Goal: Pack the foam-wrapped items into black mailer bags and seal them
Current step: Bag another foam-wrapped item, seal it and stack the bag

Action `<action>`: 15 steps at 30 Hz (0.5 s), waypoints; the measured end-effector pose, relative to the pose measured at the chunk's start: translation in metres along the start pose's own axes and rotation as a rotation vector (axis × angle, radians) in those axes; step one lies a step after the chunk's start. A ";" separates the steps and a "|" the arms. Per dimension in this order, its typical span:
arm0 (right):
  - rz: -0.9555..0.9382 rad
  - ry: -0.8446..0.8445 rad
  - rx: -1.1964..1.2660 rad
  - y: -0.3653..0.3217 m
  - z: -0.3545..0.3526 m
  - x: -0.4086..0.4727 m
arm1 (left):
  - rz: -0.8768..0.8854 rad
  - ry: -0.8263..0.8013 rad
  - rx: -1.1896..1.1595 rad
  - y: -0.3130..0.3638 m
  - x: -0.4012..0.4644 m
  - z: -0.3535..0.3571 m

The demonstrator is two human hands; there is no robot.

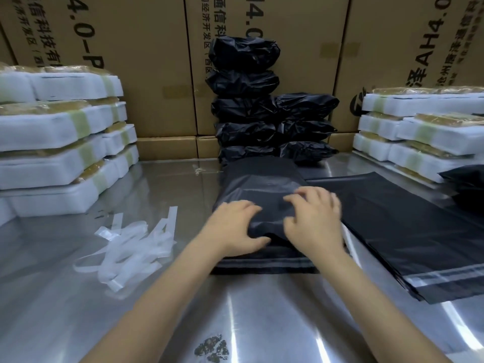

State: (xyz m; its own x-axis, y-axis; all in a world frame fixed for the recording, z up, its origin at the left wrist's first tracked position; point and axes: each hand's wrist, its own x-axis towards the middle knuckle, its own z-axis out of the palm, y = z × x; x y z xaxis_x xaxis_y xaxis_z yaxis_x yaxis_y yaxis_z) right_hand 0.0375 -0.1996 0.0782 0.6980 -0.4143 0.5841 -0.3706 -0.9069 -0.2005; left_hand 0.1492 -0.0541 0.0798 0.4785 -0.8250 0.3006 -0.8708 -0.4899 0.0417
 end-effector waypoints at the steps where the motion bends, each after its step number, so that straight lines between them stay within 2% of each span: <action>1: -0.046 -0.033 0.047 -0.010 0.007 0.006 | 0.057 -0.021 -0.052 0.011 0.008 0.006; 3: -0.057 -0.164 0.099 -0.018 0.026 0.011 | 0.050 -0.066 -0.143 0.022 0.018 0.021; 5: 0.013 -0.233 0.091 -0.007 0.044 0.010 | -0.045 -0.095 -0.166 0.019 0.022 0.036; 9: 0.180 -0.207 0.150 0.024 0.056 0.012 | -0.145 -0.007 -0.168 0.004 0.021 0.051; 15: 0.261 -0.143 0.141 0.035 0.057 0.012 | -0.294 0.038 -0.290 -0.016 0.013 0.052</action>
State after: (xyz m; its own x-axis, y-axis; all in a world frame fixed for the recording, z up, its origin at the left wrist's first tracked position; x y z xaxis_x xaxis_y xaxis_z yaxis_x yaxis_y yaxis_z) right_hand 0.0683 -0.2404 0.0336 0.6730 -0.6320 0.3843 -0.4667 -0.7659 -0.4422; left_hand 0.1753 -0.0720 0.0333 0.7119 -0.6480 0.2706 -0.6959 -0.5992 0.3958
